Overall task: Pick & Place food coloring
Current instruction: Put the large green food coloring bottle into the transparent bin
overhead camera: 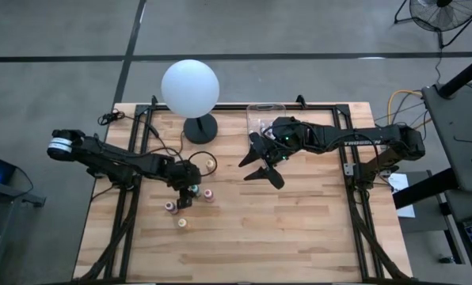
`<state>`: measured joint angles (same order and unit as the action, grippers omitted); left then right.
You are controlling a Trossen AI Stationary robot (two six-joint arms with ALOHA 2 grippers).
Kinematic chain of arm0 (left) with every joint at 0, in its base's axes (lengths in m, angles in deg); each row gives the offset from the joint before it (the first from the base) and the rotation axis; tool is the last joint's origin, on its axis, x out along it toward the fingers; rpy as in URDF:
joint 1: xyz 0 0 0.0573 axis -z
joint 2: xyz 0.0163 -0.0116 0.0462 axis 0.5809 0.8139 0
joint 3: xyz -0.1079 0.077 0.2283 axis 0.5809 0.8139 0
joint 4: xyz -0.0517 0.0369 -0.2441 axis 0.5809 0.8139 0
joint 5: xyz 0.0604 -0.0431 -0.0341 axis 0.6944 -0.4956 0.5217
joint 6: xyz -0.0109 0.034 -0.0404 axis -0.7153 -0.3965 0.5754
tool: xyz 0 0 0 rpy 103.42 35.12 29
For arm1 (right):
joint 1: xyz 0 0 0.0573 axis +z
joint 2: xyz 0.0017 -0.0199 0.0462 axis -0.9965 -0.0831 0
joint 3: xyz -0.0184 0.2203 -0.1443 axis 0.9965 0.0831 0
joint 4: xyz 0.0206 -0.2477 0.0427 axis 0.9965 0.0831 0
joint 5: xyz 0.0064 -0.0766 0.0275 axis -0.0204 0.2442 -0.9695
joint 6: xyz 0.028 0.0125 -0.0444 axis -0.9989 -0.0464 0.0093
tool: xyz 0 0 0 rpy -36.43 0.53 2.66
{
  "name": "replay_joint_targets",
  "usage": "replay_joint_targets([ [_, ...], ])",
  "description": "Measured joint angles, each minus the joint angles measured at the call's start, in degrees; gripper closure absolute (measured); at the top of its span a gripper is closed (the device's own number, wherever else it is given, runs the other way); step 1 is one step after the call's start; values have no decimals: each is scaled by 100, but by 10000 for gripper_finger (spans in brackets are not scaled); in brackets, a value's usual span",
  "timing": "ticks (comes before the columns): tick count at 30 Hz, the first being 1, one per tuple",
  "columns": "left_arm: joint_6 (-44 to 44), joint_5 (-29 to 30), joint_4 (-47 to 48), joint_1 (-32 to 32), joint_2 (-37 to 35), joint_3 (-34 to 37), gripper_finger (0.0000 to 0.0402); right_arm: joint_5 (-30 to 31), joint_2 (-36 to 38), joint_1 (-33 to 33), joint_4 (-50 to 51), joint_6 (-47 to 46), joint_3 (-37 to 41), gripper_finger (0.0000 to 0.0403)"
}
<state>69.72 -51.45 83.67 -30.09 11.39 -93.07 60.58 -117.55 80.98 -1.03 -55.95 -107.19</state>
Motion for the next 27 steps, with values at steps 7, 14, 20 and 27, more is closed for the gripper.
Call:
replay_joint_targets([
  [7, -26, -9, -59, -1, -90, 10, 223, 17, -2, -2, 7, -4, 0, 170],
  [14, -12, -11, -231, 0, -90, 17, 223, 20, -2, 0, 10, -19, 0, 170],
  [20, 30, -75, -11, 0, -95, 17, 223, 22, -2, -2, 7, 0, 0, 170],
  [27, 251, -136, -122, 23, -114, 122, 223, 26, -9, -2, 7, 4, 0, 170],
])
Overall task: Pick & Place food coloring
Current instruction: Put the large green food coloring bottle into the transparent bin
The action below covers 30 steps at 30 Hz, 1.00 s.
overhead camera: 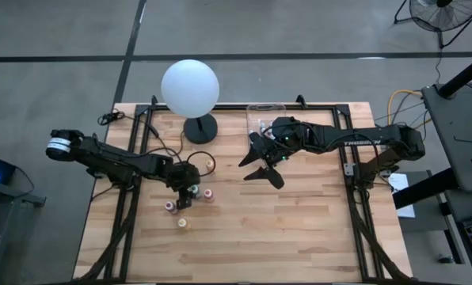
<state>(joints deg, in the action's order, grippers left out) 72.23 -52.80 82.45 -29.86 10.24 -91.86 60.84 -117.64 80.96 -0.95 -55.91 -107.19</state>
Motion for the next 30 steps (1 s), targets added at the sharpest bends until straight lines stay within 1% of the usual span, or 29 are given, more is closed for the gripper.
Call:
replay_joint_targets([
  [10, 169, 2, -579, 14, 0, 86, 223, 11, -4, 0, 0, 101, 0, 170],
  [23, 484, 83, -712, 14, 0, 86, 223, 14, -4, -2, 0, 103, 9, 170],
  [30, 468, 84, -734, 14, 0, 86, 223, 164, -4, -7, 0, 143, 11, 170],
])
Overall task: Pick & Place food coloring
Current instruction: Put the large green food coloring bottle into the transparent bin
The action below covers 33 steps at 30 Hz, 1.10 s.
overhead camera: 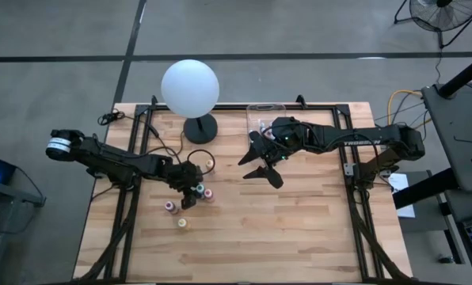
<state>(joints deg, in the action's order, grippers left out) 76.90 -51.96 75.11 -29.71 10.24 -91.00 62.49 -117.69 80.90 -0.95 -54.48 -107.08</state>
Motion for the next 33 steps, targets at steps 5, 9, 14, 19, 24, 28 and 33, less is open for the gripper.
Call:
replay_joint_targets([
  [5, -118, 65, -53, 0, 0, 0, 238, 0, 0, 2, 1, 0, 24, 170],
  [9, -152, 82, -85, 0, 0, 0, 272, 2, 0, 2, -5, -4, 69, 170],
  [14, -161, 82, -83, 0, 2, 0, 292, 128, 0, 2, -13, -26, 144, 170],
  [19, -163, 80, -81, 0, 2, 0, 294, 146, 0, 2, -12, -49, 207, 170],
  [24, -159, 252, 43, 0, -94, 0, 295, 146, 0, 2, -4, -59, 240, 170],
  [28, -159, 463, 174, -2, -380, 0, 295, 146, 0, 4, -11, -58, 240, 170],
  [33, -97, 706, 527, -2, -860, -110, 296, 145, 0, 2, -107, -58, 243, 170],
])
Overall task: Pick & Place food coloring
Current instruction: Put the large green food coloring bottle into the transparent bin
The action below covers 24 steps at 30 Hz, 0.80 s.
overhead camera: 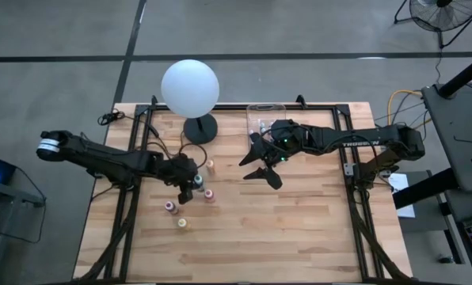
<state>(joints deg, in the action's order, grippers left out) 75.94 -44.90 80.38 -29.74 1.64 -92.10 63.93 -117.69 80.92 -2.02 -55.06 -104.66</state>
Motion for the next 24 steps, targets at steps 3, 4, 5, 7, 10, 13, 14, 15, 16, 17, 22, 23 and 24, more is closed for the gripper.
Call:
replay_joint_targets([
  [3, 6, 77, 242, -2, -233, -172, 296, 11, 0, 2, -20, 46, -20, 170],
  [4, 4, 110, 372, -2, -288, -268, 296, 74, 0, 2, -23, 50, -40, 170],
  [5, -13, 157, 501, -2, -330, -382, 296, 189, 0, 2, -30, 55, -55, 170],
  [7, -87, 336, 836, 2, -380, -675, 296, 398, 0, 2, -26, 60, -96, 170],
  [10, -290, 641, 1367, -1, -370, -1180, 296, 594, 0, 0, -23, 64, -202, 170],
  [13, -491, 693, 1581, -4, -330, -1624, 296, 612, 0, 2, -35, 142, -333, 170],
  [14, -535, 730, 1646, -2, -317, -1762, 296, 612, 0, 1, -31, 168, -383, 170],
  [15, -571, 749, 1719, -2, -298, -1882, 296, 612, 0, 0, -26, 169, -440, 170],
  [16, -590, 760, 1770, -2, -279, -2003, 296, 612, 0, 0, -26, 167, -500, 170],
  [17, -590, 786, 1808, -2, -261, -2128, 296, 614, 0, -6, -28, 168, -562, 170],
  [22, -592, 1010, 2024, -2, -112, -2683, 296, 964, 2, -7, 12, 119, -808, 170],
  [23, -595, 1063, 2052, -4, -67, -2772, 296, 998, 2, -9, 13, 96, -851, 170],
  [24, -597, 1112, 2054, -4, -15, -2868, 296, 1018, 2, -9, 11, 75, -894, 170],
])
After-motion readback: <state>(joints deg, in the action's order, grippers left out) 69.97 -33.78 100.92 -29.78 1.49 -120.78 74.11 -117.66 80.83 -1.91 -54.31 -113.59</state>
